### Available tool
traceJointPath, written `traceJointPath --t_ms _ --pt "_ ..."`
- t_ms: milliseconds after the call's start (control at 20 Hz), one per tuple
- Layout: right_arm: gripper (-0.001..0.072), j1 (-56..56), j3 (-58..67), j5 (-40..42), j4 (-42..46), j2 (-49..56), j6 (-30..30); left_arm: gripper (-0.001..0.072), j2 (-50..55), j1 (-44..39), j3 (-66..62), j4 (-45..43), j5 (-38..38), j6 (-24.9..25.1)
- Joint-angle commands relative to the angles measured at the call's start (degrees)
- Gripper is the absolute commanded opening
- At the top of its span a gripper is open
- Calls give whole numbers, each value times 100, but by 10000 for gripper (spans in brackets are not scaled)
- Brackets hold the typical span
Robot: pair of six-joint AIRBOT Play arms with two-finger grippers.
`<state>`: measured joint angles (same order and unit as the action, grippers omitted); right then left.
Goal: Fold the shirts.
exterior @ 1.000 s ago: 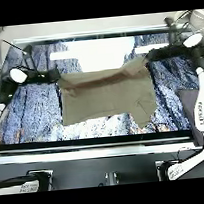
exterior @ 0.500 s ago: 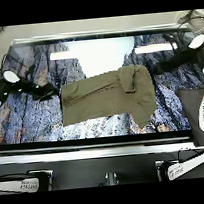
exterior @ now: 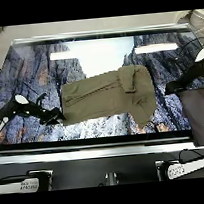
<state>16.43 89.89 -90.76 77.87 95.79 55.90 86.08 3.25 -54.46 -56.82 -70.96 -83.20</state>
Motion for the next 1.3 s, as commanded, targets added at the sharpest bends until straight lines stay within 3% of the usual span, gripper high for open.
traceJointPath --t_ms 0,100,250,300,500,600,650,700,750,800,1000,1250 --pt "451 20 -332 -28 96 -20 -22 533 105 -238 212 186 422 70" --pt "509 20 -651 13 42 -20 -22 510 160 -328 210 227 599 20" --pt "613 20 -1141 518 -590 -17 -271 53 157 -332 179 356 717 11" --pt "623 20 -1259 750 -745 -17 -286 28 138 -332 142 356 715 11" --pt "610 17 -1663 1738 -1180 -2 -284 28 -155 -332 61 505 715 79" --pt "589 -37 -1740 1799 -1482 107 -328 28 -334 -332 57 505 715 76" --pt "499 -133 -1740 1792 -1427 160 -323 28 -389 -332 57 505 715 74" --pt "317 -229 -1740 1869 -1287 177 -315 28 -435 -332 55 527 719 72" --pt "51 -275 -1731 1945 -1222 155 -302 27 -474 -332 39 570 715 74" --pt "15 -264 -1655 1941 -1237 70 -306 27 -551 -332 -28 570 717 76" --pt "14 -258 -343 2321 -809 -1102 -861 26 -1847 -328 -1279 584 1325 245" --pt "13 -271 1255 4522 -719 -3871 -870 26 -4155 -227 -4006 24 3464 243"
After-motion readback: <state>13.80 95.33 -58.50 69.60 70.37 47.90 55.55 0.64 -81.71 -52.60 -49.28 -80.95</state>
